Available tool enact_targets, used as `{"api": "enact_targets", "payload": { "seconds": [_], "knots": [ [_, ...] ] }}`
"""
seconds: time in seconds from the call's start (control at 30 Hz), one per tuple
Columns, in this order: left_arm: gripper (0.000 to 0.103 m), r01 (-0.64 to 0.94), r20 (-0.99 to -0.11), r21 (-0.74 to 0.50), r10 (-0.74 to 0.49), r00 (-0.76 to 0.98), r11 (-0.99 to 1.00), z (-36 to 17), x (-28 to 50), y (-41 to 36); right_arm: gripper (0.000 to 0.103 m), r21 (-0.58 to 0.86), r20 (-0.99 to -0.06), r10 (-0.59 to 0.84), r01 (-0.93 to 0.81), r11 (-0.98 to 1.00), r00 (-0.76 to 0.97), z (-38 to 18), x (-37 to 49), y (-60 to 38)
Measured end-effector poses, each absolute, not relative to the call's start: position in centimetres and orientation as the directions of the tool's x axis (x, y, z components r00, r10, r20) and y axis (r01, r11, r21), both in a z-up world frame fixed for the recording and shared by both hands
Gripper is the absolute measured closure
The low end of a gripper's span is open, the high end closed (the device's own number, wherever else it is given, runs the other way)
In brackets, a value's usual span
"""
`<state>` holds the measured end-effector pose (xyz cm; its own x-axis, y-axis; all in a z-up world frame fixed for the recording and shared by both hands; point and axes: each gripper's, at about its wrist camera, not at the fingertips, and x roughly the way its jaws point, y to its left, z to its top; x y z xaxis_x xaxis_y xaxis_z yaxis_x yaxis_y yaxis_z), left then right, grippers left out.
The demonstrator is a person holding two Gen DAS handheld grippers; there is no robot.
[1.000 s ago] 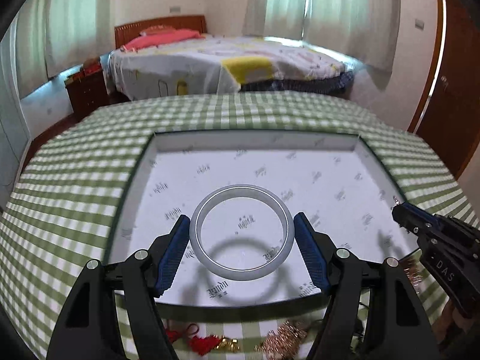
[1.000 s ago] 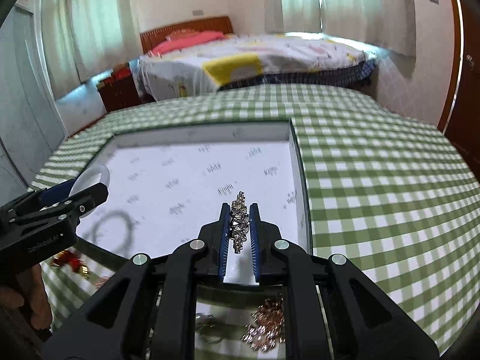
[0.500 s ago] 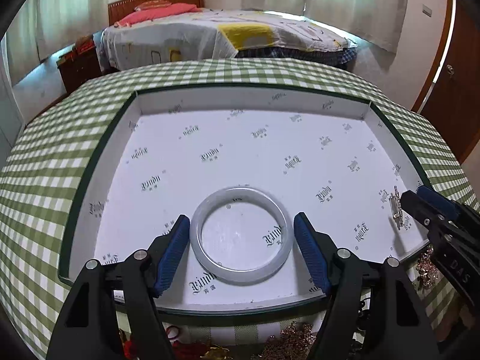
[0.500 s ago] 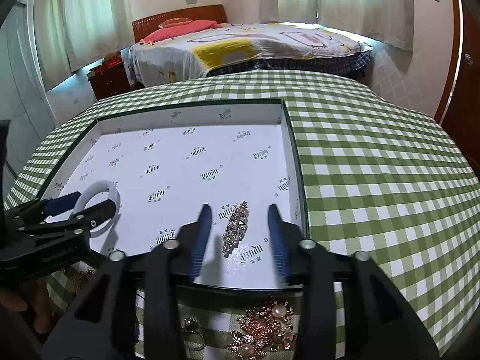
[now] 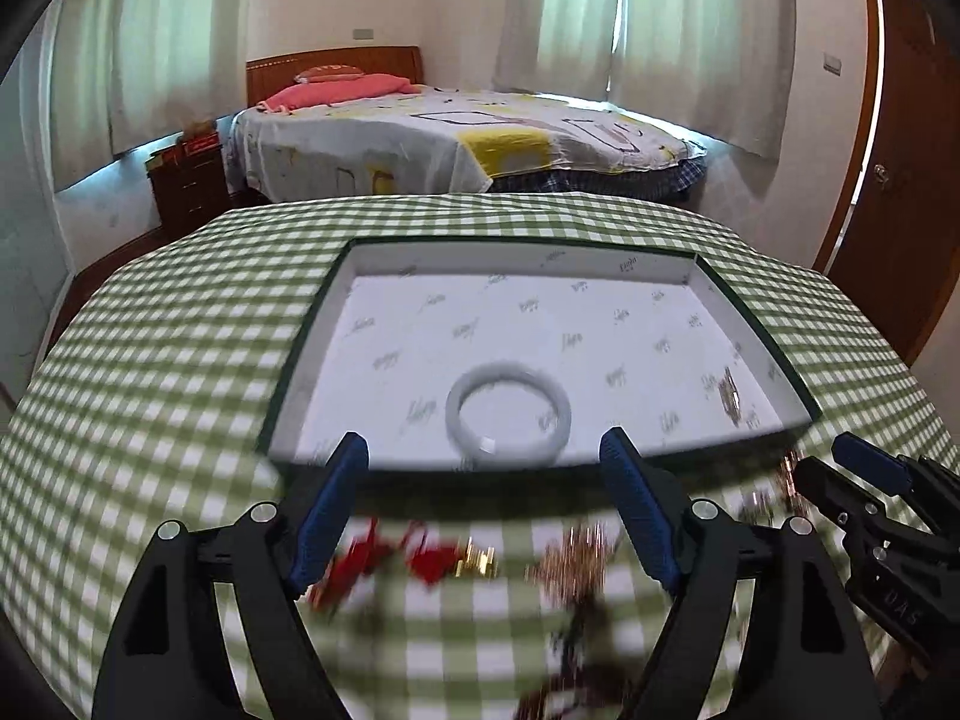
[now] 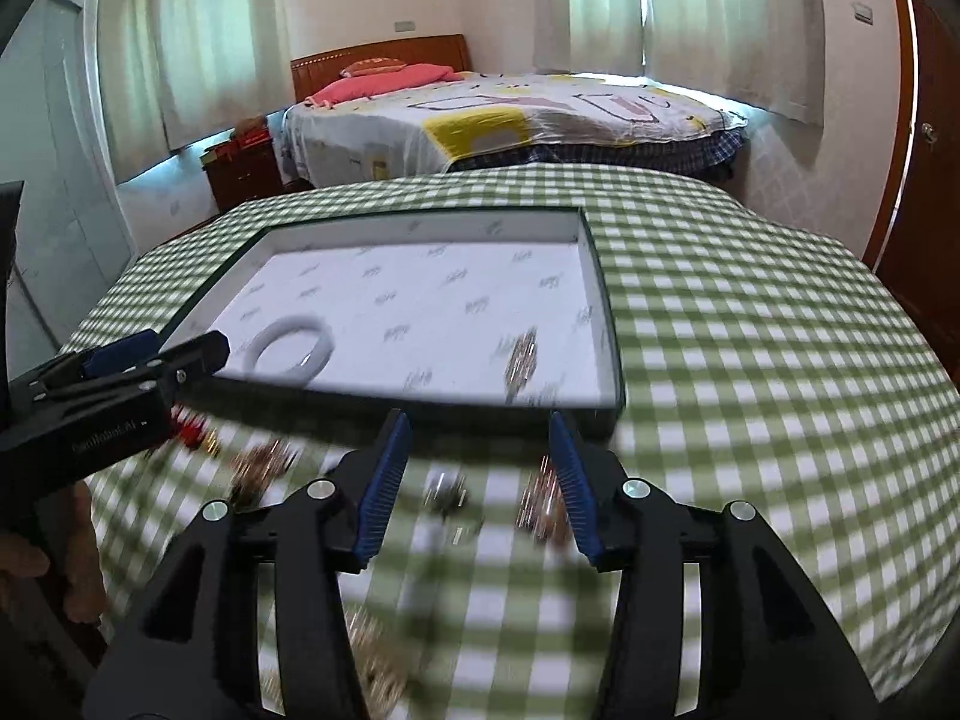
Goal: Organize jewelry
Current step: 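Move the left tool to the dark red bead strand while the right tool grasps the pearl strand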
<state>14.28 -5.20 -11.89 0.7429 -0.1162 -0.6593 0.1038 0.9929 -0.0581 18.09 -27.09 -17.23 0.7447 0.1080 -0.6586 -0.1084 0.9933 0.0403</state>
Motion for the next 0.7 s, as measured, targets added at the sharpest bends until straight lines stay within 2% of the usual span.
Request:
{"api": "enact_targets", "payload": {
  "seconds": [0.37, 0.43, 0.7],
  "knots": [
    [0.024, 0.116, -0.627, 0.028, -0.073, 0.776, 0.993, -12.5, 8.1, -6.0, 0.053, 0.045, -0.671, 0.149, -0.160, 0.986, 0.727, -18.4, 12.7, -25.4],
    [0.024, 0.118, -0.626, 0.044, -0.065, 0.777, 0.992, -13.0, 7.7, -6.3, 0.049, 0.049, -0.670, 0.155, -0.166, 0.985, 0.726, -18.6, 12.1, -25.3],
    [0.024, 0.097, -0.663, 0.041, -0.046, 0.747, 0.994, -14.7, 7.3, -5.9, 0.048, 0.058, -0.710, 0.179, -0.196, 0.979, 0.682, -20.5, 11.4, -24.2]
  ]
}}
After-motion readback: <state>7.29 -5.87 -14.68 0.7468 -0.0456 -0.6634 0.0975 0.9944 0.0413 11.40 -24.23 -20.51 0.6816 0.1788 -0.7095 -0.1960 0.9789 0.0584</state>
